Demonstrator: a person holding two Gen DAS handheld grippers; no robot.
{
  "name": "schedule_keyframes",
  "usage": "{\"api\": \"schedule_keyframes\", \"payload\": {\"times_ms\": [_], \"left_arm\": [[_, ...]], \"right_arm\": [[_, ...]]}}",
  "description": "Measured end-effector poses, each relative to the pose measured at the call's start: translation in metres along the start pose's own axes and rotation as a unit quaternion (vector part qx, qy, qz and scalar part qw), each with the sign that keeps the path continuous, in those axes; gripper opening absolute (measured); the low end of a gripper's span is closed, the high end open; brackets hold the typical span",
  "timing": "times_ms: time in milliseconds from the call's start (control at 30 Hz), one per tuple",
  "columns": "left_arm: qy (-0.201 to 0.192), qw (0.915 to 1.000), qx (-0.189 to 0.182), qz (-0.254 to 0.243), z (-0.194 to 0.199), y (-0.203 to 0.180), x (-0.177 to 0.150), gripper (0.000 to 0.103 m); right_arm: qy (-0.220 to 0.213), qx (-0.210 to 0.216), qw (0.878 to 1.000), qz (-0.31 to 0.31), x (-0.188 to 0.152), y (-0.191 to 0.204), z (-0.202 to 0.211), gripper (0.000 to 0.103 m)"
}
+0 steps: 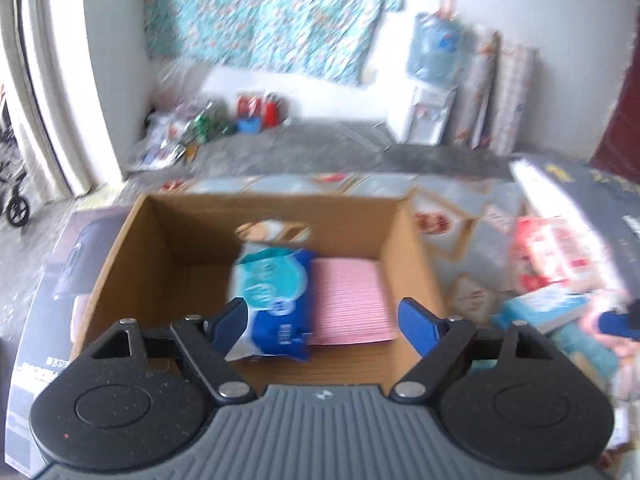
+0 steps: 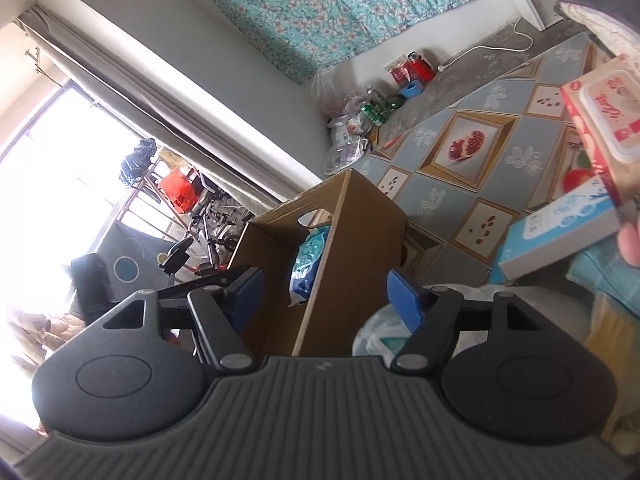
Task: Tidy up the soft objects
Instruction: 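Move the left gripper back toward the pink plush doll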
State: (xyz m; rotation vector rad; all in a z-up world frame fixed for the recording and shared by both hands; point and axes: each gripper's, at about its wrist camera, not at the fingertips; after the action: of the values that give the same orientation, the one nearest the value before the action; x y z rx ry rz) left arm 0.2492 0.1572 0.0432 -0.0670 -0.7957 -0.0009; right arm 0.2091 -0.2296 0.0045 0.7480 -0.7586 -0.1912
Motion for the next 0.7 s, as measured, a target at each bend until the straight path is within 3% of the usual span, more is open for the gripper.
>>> {"api": "schedule_keyframes", "payload": {"times_ms": [167, 333, 533, 700], "left_arm": [[-0.029, 0.9979, -0.05, -0.03, 0.035, -0.052, -0.01, 0.085], [-0.034, 0.9934, -0.086, -0.069, 0.053, -0.115, -0.03, 0.085], [-0.027, 0.9855, -0.116, -0.121, 0.046, -0.186, -0.056, 0.085], [-0.02, 0.9793, -0.135, -0.15, 0.024, -0.232, -0.062, 0.084]], "right_arm": [[-0.028, -0.019, 0.999, 0.004, -0.007, -0.01, 0.043, 0.069], [-0.063, -0.047, 0.997, 0.007, -0.001, -0.025, 0.103, 0.069], [-0.074, -0.103, 0.992, 0.011, 0.019, -0.064, 0.159, 0.069], [-0.057, -0.139, 0.989, 0.017, 0.043, -0.1, 0.17, 0.068]]}}
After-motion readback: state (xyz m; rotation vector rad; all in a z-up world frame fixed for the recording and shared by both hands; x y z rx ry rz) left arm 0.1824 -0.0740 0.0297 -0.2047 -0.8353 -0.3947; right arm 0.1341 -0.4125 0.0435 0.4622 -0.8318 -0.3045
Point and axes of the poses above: each gripper's, at about its wrist camera, not at the fingertips, and z roughly against the way its jaws point, y to its left, x to its top, and after that the axes turned 2 degrees about -y, right-handed
